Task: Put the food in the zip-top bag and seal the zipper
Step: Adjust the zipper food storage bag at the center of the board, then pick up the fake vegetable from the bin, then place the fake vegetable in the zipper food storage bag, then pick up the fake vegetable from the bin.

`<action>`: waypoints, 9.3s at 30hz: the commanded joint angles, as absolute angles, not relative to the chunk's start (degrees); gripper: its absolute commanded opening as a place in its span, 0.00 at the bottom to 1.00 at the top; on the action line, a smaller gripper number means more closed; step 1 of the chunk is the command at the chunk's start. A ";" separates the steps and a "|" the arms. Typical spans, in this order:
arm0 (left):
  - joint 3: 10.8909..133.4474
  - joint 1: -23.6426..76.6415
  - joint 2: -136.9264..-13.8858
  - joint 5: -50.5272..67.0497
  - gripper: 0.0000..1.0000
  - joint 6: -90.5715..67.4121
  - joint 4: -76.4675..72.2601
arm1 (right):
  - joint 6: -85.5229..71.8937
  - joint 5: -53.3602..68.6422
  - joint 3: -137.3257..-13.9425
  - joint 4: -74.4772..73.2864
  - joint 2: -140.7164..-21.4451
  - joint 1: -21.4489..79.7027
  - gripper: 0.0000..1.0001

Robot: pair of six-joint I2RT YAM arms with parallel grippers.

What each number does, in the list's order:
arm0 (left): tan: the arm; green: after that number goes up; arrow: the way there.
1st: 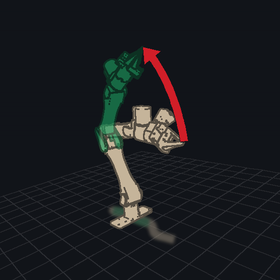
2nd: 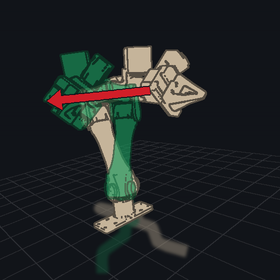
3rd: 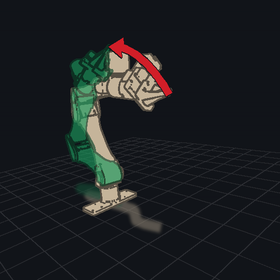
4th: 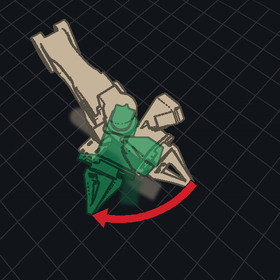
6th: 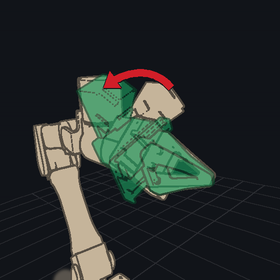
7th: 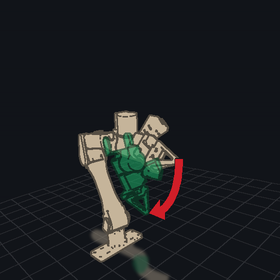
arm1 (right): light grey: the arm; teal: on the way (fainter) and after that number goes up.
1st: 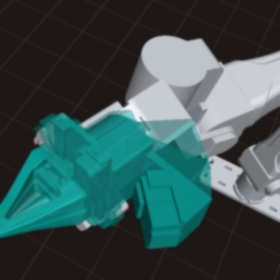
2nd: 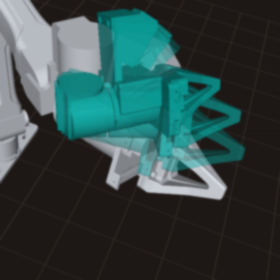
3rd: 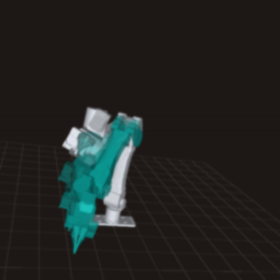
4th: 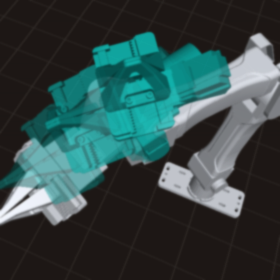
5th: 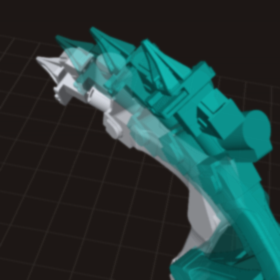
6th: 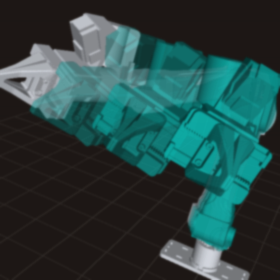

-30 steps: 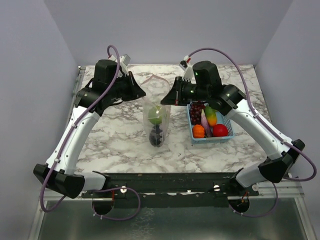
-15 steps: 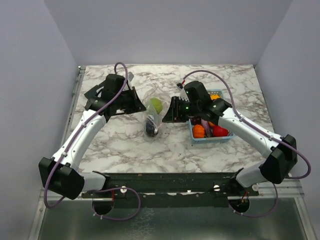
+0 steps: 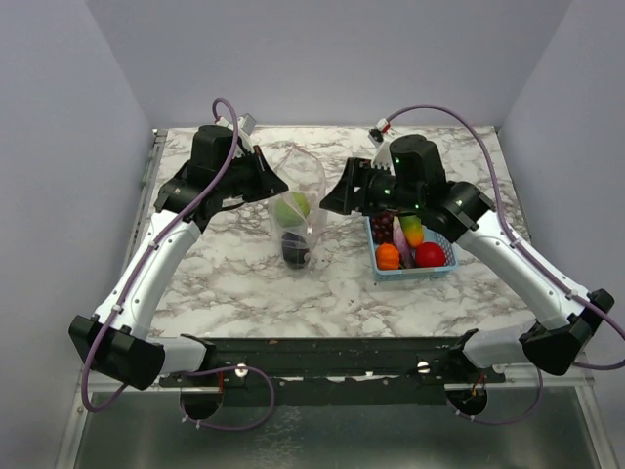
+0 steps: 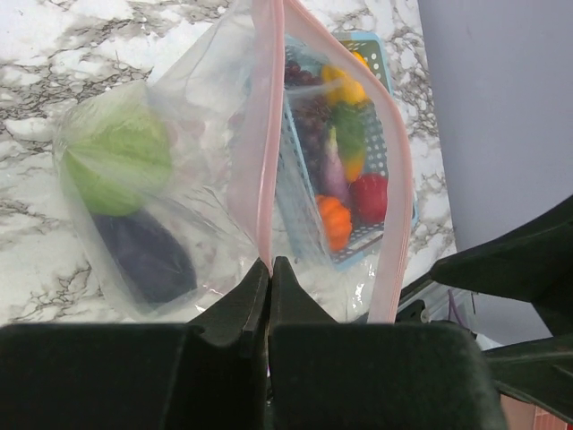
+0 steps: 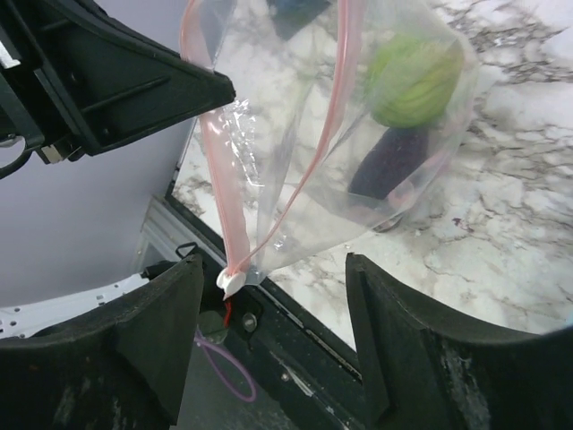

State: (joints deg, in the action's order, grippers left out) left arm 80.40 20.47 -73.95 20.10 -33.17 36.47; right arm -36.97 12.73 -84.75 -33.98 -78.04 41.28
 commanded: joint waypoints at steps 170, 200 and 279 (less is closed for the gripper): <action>82.72 28.17 -72.13 17.68 0.00 -34.63 40.02 | -21.62 -2.73 -103.06 -50.96 -85.46 52.21 0.75; 82.00 28.48 -71.36 17.37 0.00 -34.50 40.03 | -28.23 -34.89 -89.21 -61.37 -68.38 50.37 0.71; 80.82 28.52 -70.66 18.28 0.00 -32.70 40.35 | -28.19 -13.95 -62.18 -45.12 -70.89 17.30 0.09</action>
State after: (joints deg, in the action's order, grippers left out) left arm 81.14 28.25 -71.90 18.41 -33.36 40.03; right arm -29.98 -19.14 -58.13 -42.94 -73.80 17.50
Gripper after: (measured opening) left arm 0.006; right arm 0.577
